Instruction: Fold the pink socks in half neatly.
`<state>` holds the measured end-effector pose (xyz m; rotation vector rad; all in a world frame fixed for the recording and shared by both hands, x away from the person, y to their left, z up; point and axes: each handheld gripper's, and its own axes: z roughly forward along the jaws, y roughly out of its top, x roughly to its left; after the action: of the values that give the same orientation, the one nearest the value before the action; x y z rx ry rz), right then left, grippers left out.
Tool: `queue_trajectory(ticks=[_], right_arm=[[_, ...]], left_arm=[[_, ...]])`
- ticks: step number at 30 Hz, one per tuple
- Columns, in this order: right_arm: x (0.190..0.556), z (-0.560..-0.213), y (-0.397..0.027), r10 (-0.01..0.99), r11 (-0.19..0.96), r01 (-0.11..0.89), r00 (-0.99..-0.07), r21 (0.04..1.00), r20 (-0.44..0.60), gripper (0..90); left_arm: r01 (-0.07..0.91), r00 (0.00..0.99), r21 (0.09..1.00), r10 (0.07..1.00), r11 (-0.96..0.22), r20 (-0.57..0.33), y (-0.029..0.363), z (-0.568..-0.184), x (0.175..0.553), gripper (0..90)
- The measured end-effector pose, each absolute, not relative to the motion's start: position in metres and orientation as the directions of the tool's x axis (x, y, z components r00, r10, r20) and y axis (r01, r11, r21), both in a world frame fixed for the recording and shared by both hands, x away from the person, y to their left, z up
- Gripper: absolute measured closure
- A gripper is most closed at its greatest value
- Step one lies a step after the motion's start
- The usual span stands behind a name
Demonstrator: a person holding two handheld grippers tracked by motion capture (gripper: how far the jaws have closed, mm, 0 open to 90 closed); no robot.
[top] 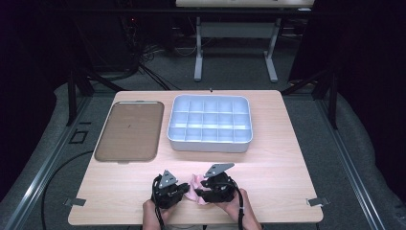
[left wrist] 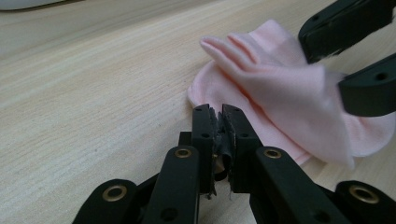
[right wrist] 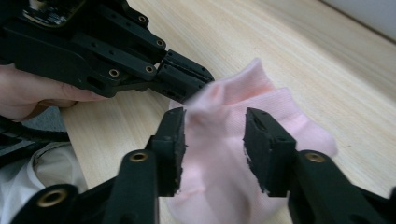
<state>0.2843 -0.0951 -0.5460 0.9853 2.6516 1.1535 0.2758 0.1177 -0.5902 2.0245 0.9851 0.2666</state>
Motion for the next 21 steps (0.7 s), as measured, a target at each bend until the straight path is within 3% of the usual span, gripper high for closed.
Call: queue_trajectory(ticks=[5,13,21], right_arm=[[0.282,-0.538,-0.108,0.599,0.497,0.513,-0.786,0.7,0.152,54.1],[0.292,-0.546,-0.104,0.612,0.56,0.525,-0.784,0.641,0.107,58.8],[0.292,-0.563,-0.087,0.606,0.62,0.502,-0.794,0.603,0.039,74.8]], left_arm=[[0.547,0.667,0.769,0.727,-0.331,-0.162,0.118,-0.59,0.276,83.8],[0.546,0.667,0.769,0.727,-0.332,-0.16,0.118,-0.59,0.276,83.8],[0.547,0.669,0.769,0.726,-0.333,-0.161,0.118,-0.59,0.276,83.8]])
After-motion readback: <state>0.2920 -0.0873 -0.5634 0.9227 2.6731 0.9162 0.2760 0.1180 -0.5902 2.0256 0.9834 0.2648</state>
